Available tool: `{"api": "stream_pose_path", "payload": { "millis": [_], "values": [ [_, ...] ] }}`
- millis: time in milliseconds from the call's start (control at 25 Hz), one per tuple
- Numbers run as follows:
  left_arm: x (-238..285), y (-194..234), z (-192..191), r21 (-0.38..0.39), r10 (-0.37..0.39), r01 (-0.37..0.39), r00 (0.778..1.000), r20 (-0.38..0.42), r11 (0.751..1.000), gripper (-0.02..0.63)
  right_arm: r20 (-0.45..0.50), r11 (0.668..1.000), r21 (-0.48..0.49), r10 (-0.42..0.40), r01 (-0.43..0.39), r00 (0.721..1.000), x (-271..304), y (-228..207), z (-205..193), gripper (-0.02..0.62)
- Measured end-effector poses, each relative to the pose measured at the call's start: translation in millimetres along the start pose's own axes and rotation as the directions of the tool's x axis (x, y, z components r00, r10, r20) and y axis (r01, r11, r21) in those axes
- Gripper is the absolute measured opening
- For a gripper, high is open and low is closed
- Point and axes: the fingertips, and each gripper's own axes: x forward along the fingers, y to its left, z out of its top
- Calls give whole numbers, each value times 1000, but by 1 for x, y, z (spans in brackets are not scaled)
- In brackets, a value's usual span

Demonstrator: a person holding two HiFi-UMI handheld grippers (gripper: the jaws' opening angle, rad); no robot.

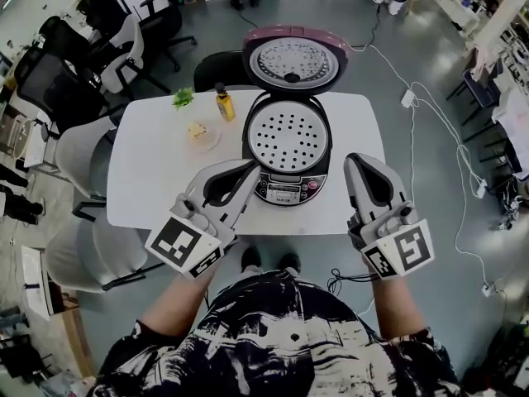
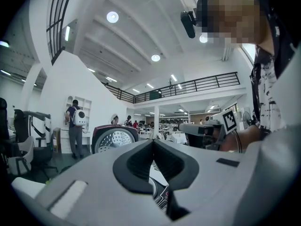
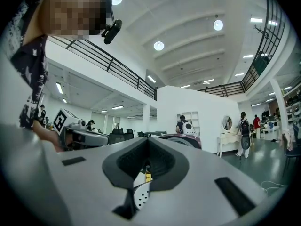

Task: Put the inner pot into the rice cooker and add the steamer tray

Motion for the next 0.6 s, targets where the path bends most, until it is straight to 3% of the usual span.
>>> {"api": "stream_pose_path", "payload": {
  "millis": [600],
  "values": [
    [-1, 11, -4, -13, 24, -23, 1000, 11, 1000, 5, -32, 1000, 0, 2, -2, 999, 9, 2, -11, -3]
  ]
}}
